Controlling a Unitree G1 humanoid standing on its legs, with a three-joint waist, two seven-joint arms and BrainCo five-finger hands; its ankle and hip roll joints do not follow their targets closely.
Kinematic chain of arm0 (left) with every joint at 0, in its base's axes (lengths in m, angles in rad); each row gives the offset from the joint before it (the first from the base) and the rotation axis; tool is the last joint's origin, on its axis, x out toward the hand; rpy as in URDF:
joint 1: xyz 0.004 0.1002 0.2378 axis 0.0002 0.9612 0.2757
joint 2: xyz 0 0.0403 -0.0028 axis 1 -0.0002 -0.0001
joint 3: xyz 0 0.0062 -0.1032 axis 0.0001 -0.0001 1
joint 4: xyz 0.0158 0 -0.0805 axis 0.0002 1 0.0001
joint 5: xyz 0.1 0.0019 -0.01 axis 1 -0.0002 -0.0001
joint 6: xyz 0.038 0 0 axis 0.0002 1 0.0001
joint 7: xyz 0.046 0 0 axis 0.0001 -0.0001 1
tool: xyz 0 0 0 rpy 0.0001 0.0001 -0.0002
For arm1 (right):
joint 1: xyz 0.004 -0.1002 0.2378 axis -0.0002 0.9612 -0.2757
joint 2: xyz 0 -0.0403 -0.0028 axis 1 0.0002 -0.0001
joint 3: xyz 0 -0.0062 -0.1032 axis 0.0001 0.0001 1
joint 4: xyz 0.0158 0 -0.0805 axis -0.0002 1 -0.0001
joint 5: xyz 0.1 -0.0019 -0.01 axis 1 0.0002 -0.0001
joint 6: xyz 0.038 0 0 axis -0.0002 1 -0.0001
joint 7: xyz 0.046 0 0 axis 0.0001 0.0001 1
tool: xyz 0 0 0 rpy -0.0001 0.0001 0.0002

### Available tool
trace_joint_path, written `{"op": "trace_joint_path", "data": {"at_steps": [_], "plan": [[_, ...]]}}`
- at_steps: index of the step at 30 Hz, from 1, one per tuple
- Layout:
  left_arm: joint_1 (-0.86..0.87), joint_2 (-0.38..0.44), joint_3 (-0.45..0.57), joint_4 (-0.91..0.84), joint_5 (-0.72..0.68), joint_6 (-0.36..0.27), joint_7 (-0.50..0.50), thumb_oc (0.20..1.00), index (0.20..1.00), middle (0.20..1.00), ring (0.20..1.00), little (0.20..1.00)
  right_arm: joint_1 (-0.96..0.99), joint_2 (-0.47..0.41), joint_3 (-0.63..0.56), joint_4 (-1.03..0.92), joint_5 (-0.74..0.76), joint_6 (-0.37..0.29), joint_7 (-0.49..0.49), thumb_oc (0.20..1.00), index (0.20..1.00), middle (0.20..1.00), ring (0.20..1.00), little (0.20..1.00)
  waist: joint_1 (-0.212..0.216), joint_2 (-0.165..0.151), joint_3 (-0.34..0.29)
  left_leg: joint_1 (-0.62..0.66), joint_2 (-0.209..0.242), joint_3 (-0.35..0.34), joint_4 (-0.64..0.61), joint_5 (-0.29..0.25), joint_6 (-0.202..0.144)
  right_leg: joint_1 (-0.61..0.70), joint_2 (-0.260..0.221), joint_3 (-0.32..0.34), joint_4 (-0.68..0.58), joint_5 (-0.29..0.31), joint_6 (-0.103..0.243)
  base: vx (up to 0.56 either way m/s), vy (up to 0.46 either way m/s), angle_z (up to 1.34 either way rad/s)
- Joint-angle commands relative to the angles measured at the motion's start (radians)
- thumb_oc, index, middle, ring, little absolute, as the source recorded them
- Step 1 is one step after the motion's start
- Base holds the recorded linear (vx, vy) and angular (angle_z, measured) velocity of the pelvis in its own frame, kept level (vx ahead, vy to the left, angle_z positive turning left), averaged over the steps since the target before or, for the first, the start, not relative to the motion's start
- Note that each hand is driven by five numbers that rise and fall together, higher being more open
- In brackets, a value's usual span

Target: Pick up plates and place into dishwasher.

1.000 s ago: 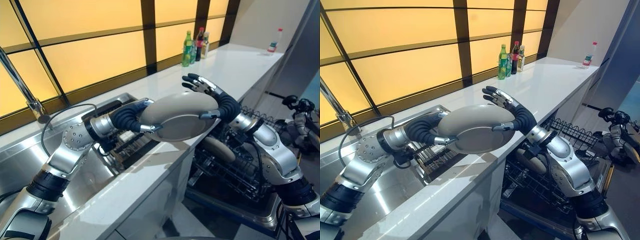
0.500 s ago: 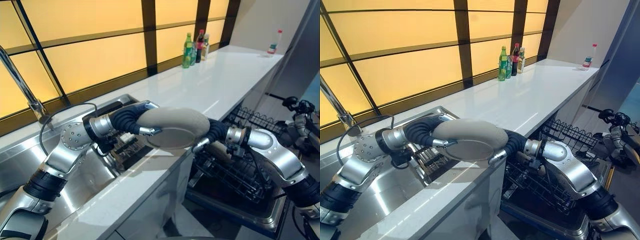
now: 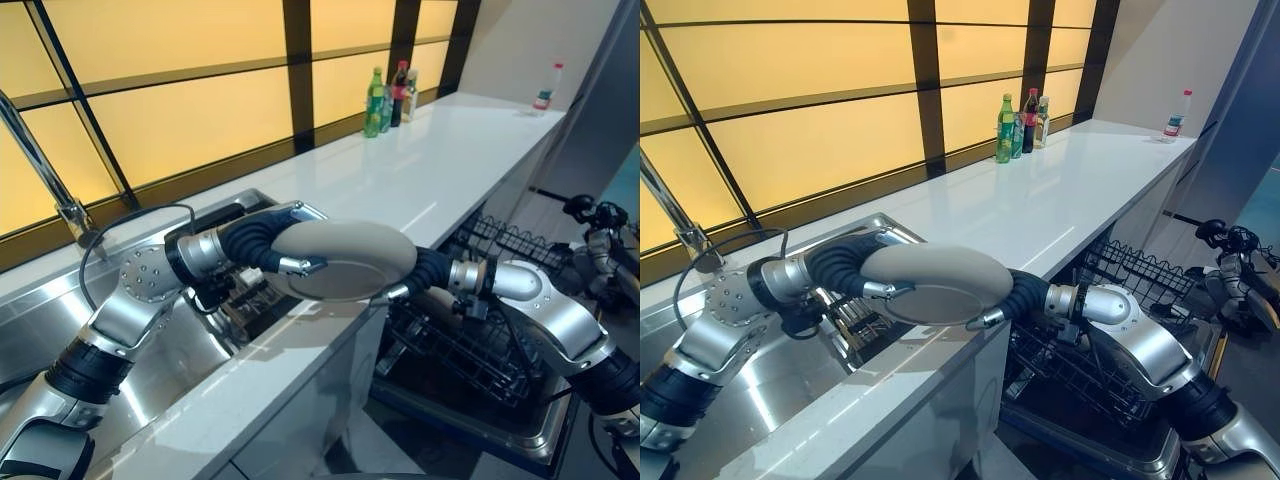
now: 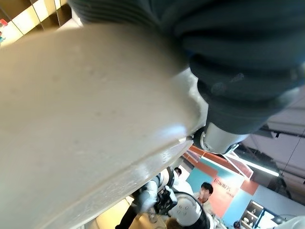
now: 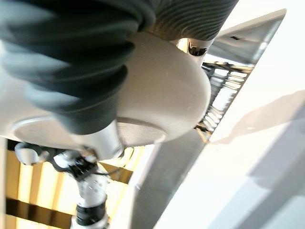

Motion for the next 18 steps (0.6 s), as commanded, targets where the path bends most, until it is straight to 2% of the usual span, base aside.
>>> {"op": "trace_joint_path", "data": {"at_steps": [1, 9, 18], "plan": [[-0.058, -0.036, -0.023, 0.026, -0.007, -0.040, 0.020, 0.200, 0.200, 0.200, 0.200, 0.200, -0.086, 0.118, -0.044, -0.064, 0.101, -0.112, -0.089, 0.200, 0.200, 0.200, 0.200, 0.200, 0.026, -0.004, -0.036, 0.013, 0.002, 0.025, 0.004, -0.052, 0.009, 0.028, -0.021, -0.004, 0.039, -0.076, 0.029, 0.00, 0.000, 0.00], [-0.053, -0.083, -0.003, 0.019, 0.016, -0.013, 0.029, 0.200, 0.200, 0.200, 0.200, 0.200, -0.037, 0.216, -0.095, -0.058, 0.088, -0.140, -0.134, 0.200, 0.200, 0.200, 0.200, 0.200, 0.022, 0.005, -0.039, 0.009, -0.002, 0.031, 0.004, -0.056, 0.014, 0.024, -0.031, -0.004, 0.031, -0.070, 0.035, 0.00, 0.000, 0.00], [-0.060, -0.107, -0.002, 0.025, 0.025, 0.008, 0.054, 0.200, 0.200, 0.200, 0.200, 0.200, -0.014, 0.221, -0.105, -0.057, 0.085, -0.148, -0.166, 0.200, 0.200, 0.200, 0.200, 0.200, 0.015, 0.004, -0.039, 0.010, -0.005, 0.032, 0.004, -0.057, 0.015, 0.021, -0.032, 0.000, 0.036, -0.072, 0.034, 0.00, 0.000, 0.00]]}}
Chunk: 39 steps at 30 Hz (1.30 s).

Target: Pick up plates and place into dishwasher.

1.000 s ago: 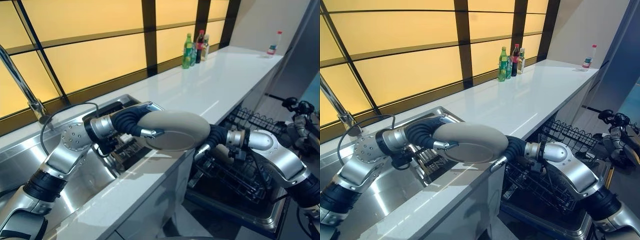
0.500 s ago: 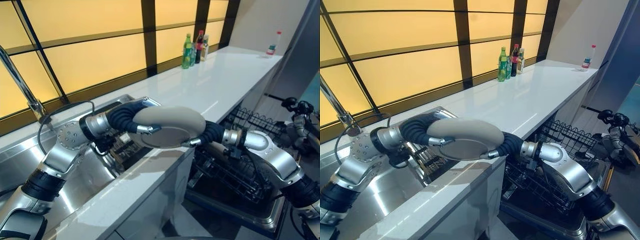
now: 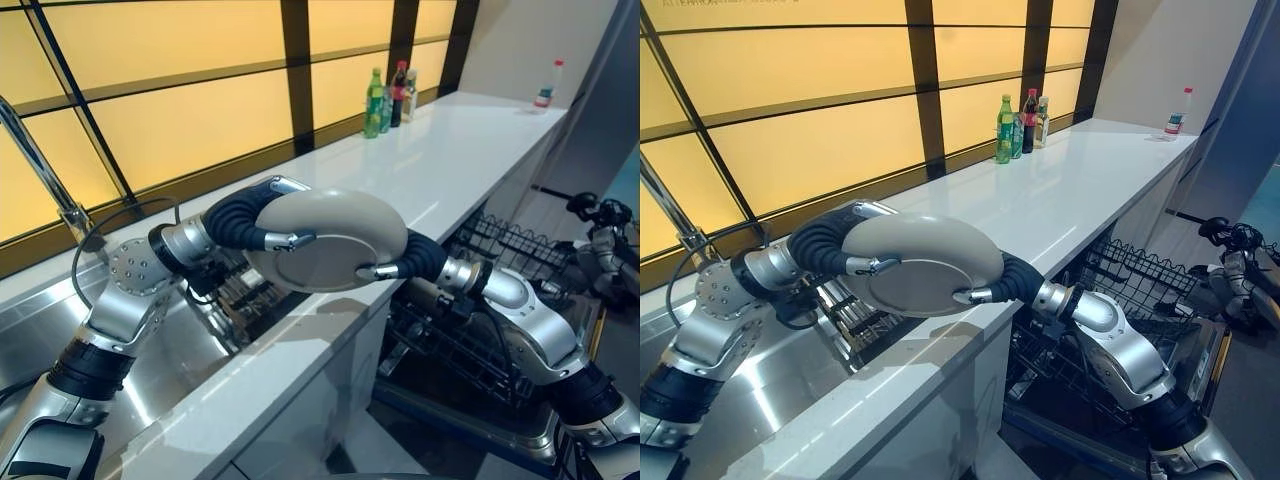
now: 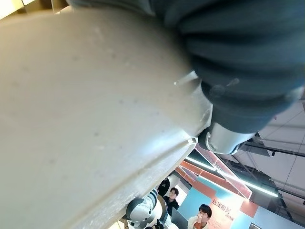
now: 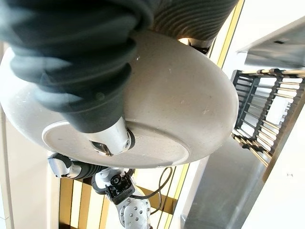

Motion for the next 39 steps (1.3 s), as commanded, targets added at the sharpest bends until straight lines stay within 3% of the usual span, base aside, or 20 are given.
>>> {"op": "trace_joint_path", "data": {"at_steps": [1, 2, 4, 11, 20, 28, 32, 35, 37, 39], "plan": [[-0.057, -0.055, -0.060, 0.019, 0.038, -0.011, 0.058, 0.200, 0.200, 0.200, 0.200, 0.200, -0.060, 0.089, -0.050, -0.057, 0.076, -0.072, -0.099, 0.200, 0.200, 0.200, 0.200, 0.200, 0.020, -0.021, -0.026, 0.008, -0.007, 0.030, 0.004, -0.056, 0.015, 0.023, -0.029, -0.001, 0.037, -0.072, 0.035, 0.00, 0.000, 0.00], [-0.052, -0.060, -0.054, 0.020, 0.046, -0.005, 0.088, 0.363, 0.363, 0.363, 0.363, 0.363, -0.055, 0.091, -0.055, -0.054, 0.068, -0.076, -0.103, 0.200, 0.200, 0.200, 0.200, 0.200, 0.019, -0.021, -0.026, 0.009, -0.006, 0.031, 0.004, -0.056, 0.015, 0.023, -0.028, 0.000, 0.037, -0.072, 0.035, 0.00, 0.000, 0.00], [-0.046, -0.069, -0.040, 0.028, 0.044, 0.011, 0.135, 1.000, 1.000, 1.000, 1.000, 1.000, -0.048, 0.093, -0.065, -0.048, 0.055, -0.086, -0.126, 0.200, 0.200, 0.200, 0.200, 0.200, 0.019, -0.021, -0.027, 0.011, -0.005, 0.034, 0.004, -0.057, 0.015, 0.025, -0.029, -0.001, 0.037, -0.073, 0.034, 0.00, 0.000, 0.00], [0.072, -0.165, 0.116, 0.050, 0.074, -0.013, 0.446, 1.000, 1.000, 1.000, 1.000, 1.000, 0.024, 0.119, -0.180, -0.029, -0.037, -0.128, -0.200, 0.200, 0.200, 0.200, 0.200, 0.200, 0.021, -0.027, -0.029, 0.005, -0.003, 0.036, 0.004, -0.052, 0.018, 0.019, -0.029, 0.000, 0.036, -0.070, 0.031, 0.01, -0.002, 0.00], [0.194, -0.213, 0.310, 0.035, 0.172, -0.068, 0.710, 1.000, 1.000, 1.000, 1.000, 1.000, 0.123, 0.108, -0.343, -0.007, -0.076, -0.159, -0.289, 0.200, 0.200, 0.200, 0.200, 0.200, 0.016, -0.030, -0.017, 0.009, -0.009, 0.028, 0.007, -0.058, 0.021, 0.014, -0.042, 0.005, 0.043, -0.071, 0.035, 0.01, 0.007, 0.00], [0.271, -0.218, 0.427, 0.036, 0.172, -0.046, 0.791, 1.000, 1.000, 1.000, 1.000, 1.000, 0.200, 0.106, -0.403, 0.027, -0.120, -0.163, -0.379, 0.200, 0.200, 0.200, 0.200, 0.200, 0.010, -0.037, 0.001, 0.012, -0.034, 0.040, 0.066, -0.100, 0.034, 0.003, -0.079, 0.030, 0.066, -0.068, 0.047, 0.04, 0.069, -0.09], [0.302, -0.209, 0.458, 0.047, 0.188, -0.045, 0.820, 1.000, 1.000, 1.000, 1.000, 1.000, 0.222, 0.108, -0.404, 0.092, -0.189, -0.159, -0.466, 0.200, 0.200, 0.200, 0.200, 0.200, 0.012, -0.037, 0.019, 0.012, -0.051, 0.031, 0.090, -0.116, 0.057, -0.012, -0.098, 0.048, 0.124, -0.086, 0.052, 0.06, 0.128, -0.11], [0.341, -0.197, 0.507, 0.040, 0.183, -0.030, 0.837, 1.000, 1.000, 1.000, 1.000, 1.000, 0.266, 0.113, -0.447, 0.122, -0.213, -0.154, -0.520, 0.200, 0.200, 0.200, 0.200, 0.200, -0.001, -0.038, 0.034, 0.008, -0.067, 0.018, 0.095, -0.114, 0.091, -0.063, -0.098, 0.071, 0.273, -0.103, 0.061, 0.06, 0.140, -0.19], [0.364, -0.188, 0.531, 0.051, 0.157, -0.027, 0.840, 1.000, 1.000, 1.000, 1.000, 1.000, 0.295, 0.117, -0.481, 0.136, -0.216, -0.163, -0.560, 0.200, 0.200, 0.200, 0.200, 0.200, -0.019, -0.039, 0.059, -0.001, -0.081, 0.005, 0.110, -0.114, 0.112, -0.137, -0.086, 0.099, 0.402, -0.076, 0.066, 0.02, 0.068, -0.04], [0.370, -0.183, 0.539, 0.072, 0.132, -0.031, 0.831, 1.000, 1.000, 1.000, 1.000, 1.000, 0.310, 0.121, -0.504, 0.171, -0.263, -0.185, -0.607, 0.200, 0.200, 0.200, 0.200, 0.200, -0.029, -0.046, 0.080, -0.006, -0.097, -0.008, 0.118, -0.110, 0.117, -0.168, -0.070, 0.125, 0.414, -0.052, 0.058, 0.05, -0.033, -0.04]]}}
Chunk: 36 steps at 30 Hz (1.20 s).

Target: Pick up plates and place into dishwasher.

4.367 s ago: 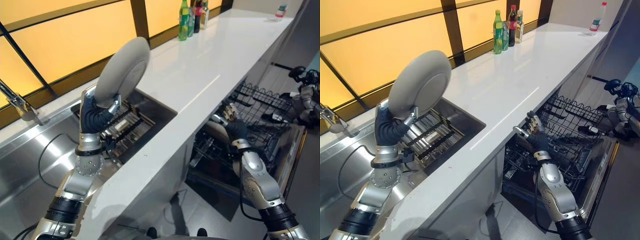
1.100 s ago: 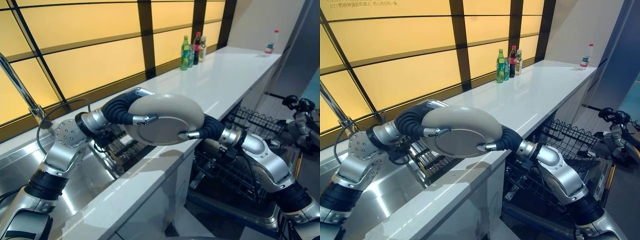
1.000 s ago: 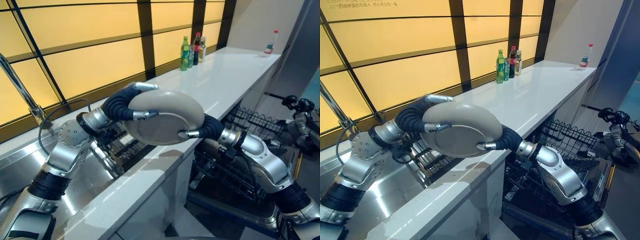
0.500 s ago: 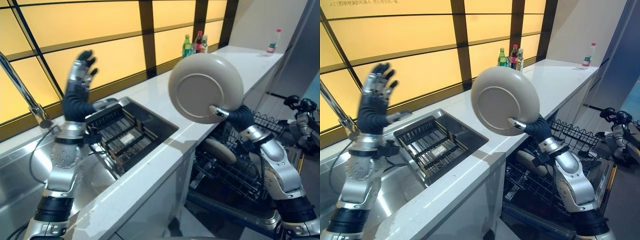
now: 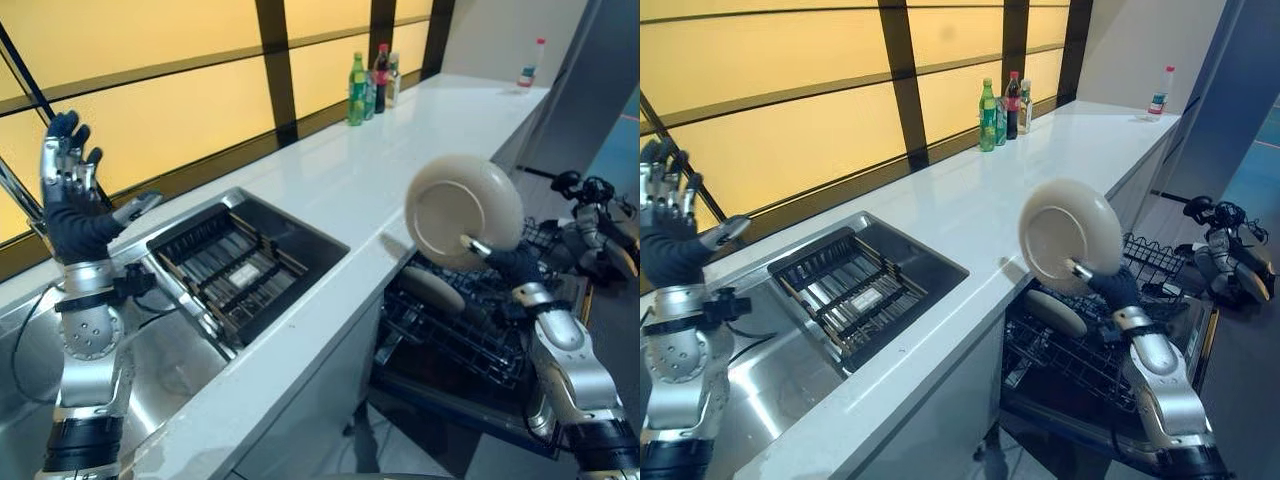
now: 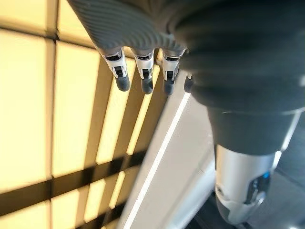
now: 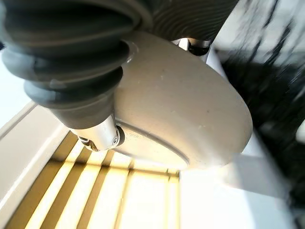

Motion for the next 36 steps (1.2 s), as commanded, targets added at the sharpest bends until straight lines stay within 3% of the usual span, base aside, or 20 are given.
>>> {"op": "trace_joint_path", "data": {"at_steps": [1, 5, 10, 14, 18, 22, 30, 36], "plan": [[0.004, 0.074, 0.029, 0.036, -0.051, -0.015, -0.001, 1.000, 1.000, 1.000, 1.000, 1.000, -0.046, 0.007, -0.072, 0.007, -0.060, -0.101, -0.089, 0.200, 0.200, 0.200, 0.200, 0.200, -0.024, -0.047, -0.012, -0.044, -0.067, -0.066, 0.109, -0.077, 0.083, -0.081, -0.032, 0.061, 0.196, 0.038, 0.028, 0.09, -0.096, -0.01], [-0.045, 0.096, -0.013, 0.057, -0.056, 0.015, -0.002, 1.000, 1.000, 1.000, 1.000, 1.000, -0.063, 0.000, -0.081, 0.093, -0.065, -0.130, -0.153, 0.200, 0.200, 0.200, 0.200, 0.200, -0.038, -0.061, 0.014, -0.058, -0.085, -0.099, 0.127, -0.101, 0.072, -0.083, -0.027, 0.129, 0.001, 0.084, 0.044, 0.10, -0.219, 0.15], [-0.073, 0.123, -0.042, 0.077, -0.048, 0.068, -0.004, 1.000, 1.000, 1.000, 1.000, 1.000, -0.072, -0.007, -0.077, 0.124, -0.069, -0.102, -0.181, 0.200, 0.200, 0.200, 0.200, 0.200, -0.064, -0.063, 0.041, -0.038, -0.082, -0.129, 0.127, -0.143, 0.070, -0.147, -0.031, 0.195, -0.068, 0.168, 0.075, 0.18, -0.280, 0.33], [-0.028, 0.118, -0.006, 0.066, -0.044, 0.088, -0.012, 1.000, 1.000, 1.000, 1.000, 1.000, -0.048, -0.008, -0.102, 0.122, -0.055, -0.081, -0.157, 0.200, 0.200, 0.200, 0.200, 0.200, -0.059, -0.056, 0.060, -0.071, -0.054, -0.138, 0.177, -0.157, 0.053, -0.160, -0.029, 0.163, -0.015, 0.119, 0.079, 0.15, -0.349, 0.20], [-0.069, 0.127, -0.017, 0.075, -0.044, 0.097, 0.005, 1.000, 1.000, 1.000, 1.000, 1.000, -0.089, -0.054, -0.092, 0.158, -0.029, -0.082, -0.188, 0.200, 0.200, 0.200, 0.200, 0.200, -0.046, -0.037, 0.093, -0.125, 0.009, -0.148, 0.210, -0.162, 0.007, -0.196, -0.008, 0.100, 0.031, 0.063, 0.052, -0.01, -0.334, 0.20], [-0.122, 0.153, -0.055, 0.108, -0.070, 0.105, 0.049, 1.000, 1.000, 1.000, 1.000, 1.000, -0.159, -0.113, -0.076, 0.185, -0.037, -0.094, -0.226, 0.200, 0.200, 0.200, 0.200, 0.200, -0.045, -0.017, 0.148, -0.205, 0.060, -0.143, 0.247, -0.126, -0.029, -0.236, 0.014, 0.051, 0.068, 0.034, 0.016, -0.10, -0.230, 0.19], [-0.153, 0.119, -0.137, 0.139, -0.085, 0.120, 0.145, 1.000, 1.000, 1.000, 1.000, 1.000, -0.305, -0.302, -0.052, 0.265, -0.149, -0.063, -0.317, 0.200, 0.200, 0.200, 0.200, 0.200, -0.077, 0.038, 0.195, -0.295, 0.090, -0.045, 0.291, -0.075, -0.075, -0.283, 0.025, -0.004, 0.100, -0.007, -0.034, -0.04, -0.063, 0.11], [-0.188, 0.116, -0.162, 0.169, -0.097, 0.119, 0.173, 1.000, 1.000, 1.000, 1.000, 1.000, -0.430, -0.430, 0.003, 0.394, -0.201, -0.031, -0.236, 0.200, 0.200, 0.200, 0.200, 0.200, -0.085, 0.061, 0.217, -0.337, 0.103, 0.000, 0.300, -0.018, -0.094, -0.328, 0.033, -0.015, 0.121, -0.026, -0.054, -0.04, -0.013, 0.06]]}}
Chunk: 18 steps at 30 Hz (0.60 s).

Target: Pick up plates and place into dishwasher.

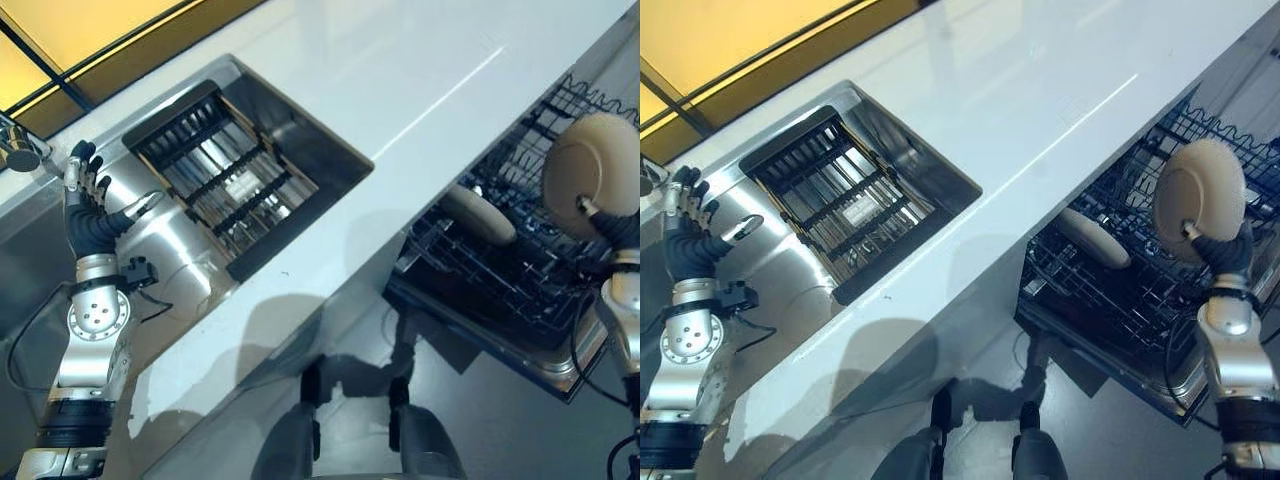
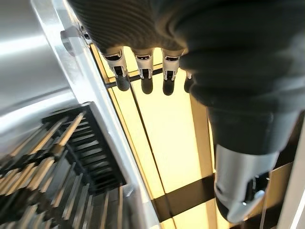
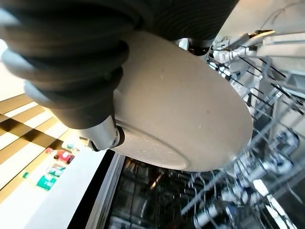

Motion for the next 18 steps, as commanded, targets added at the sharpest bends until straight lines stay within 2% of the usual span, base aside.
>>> {"op": "trace_joint_path", "data": {"at_steps": [1, 4, 8, 11, 18], "plan": [[-0.087, 0.007, 0.005, 0.016, -0.041, -0.039, 0.035, 1.000, 1.000, 1.000, 1.000, 1.000, -0.126, -0.142, 0.073, 0.032, -0.065, 0.001, 0.078, 0.200, 0.200, 0.200, 0.200, 0.200, -0.032, -0.013, -0.021, 0.029, 0.070, 0.078, 0.179, -0.093, -0.025, 0.008, -0.005, -0.040, -0.162, 0.110, 0.007, -0.04, -0.044, 0.15], [-0.112, 0.032, 0.001, 0.022, -0.055, -0.035, 0.044, 1.000, 1.000, 1.000, 1.000, 1.000, -0.206, -0.199, 0.173, 0.128, -0.064, 0.014, 0.178, 0.200, 0.200, 0.200, 0.200, 0.200, -0.025, -0.012, 0.009, -0.015, 0.082, 0.088, 0.199, -0.069, -0.032, -0.028, 0.000, -0.046, -0.142, 0.105, -0.003, -0.07, -0.079, 0.13], [-0.164, 0.090, -0.014, 0.035, -0.070, -0.023, 0.048, 1.000, 1.000, 1.000, 1.000, 1.000, -0.310, -0.247, 0.322, 0.237, -0.083, -0.001, 0.268, 0.200, 0.200, 0.200, 0.200, 0.200, -0.008, -0.018, 0.060, -0.078, 0.099, 0.093, 0.207, -0.051, -0.032, -0.071, 0.010, -0.060, -0.123, 0.107, -0.013, -0.07, -0.156, 0.13], [-0.204, 0.134, -0.023, 0.058, -0.083, -0.026, 0.048, 1.000, 1.000, 1.000, 1.000, 1.000, -0.378, -0.272, 0.414, 0.302, -0.105, -0.020, 0.301, 0.200, 0.200, 0.200, 0.200, 0.200, 0.007, -0.024, 0.098, -0.111, 0.104, 0.088, 0.200, -0.046, -0.030, -0.098, 0.016, -0.073, -0.112, 0.114, -0.015, -0.03, -0.155, 0.09], [-0.217, 0.179, -0.012, 0.070, -0.100, -0.021, 0.035, 1.000, 1.000, 1.000, 1.000, 1.000, -0.447, -0.294, 0.495, 0.332, -0.090, -0.023, 0.363, 0.200, 0.200, 0.200, 0.200, 0.200, 0.023, -0.025, 0.143, -0.143, 0.111, 0.072, 0.198, -0.034, -0.027, -0.113, 0.029, -0.091, -0.094, 0.107, -0.022, 0.04, -0.102, 0.06]]}}
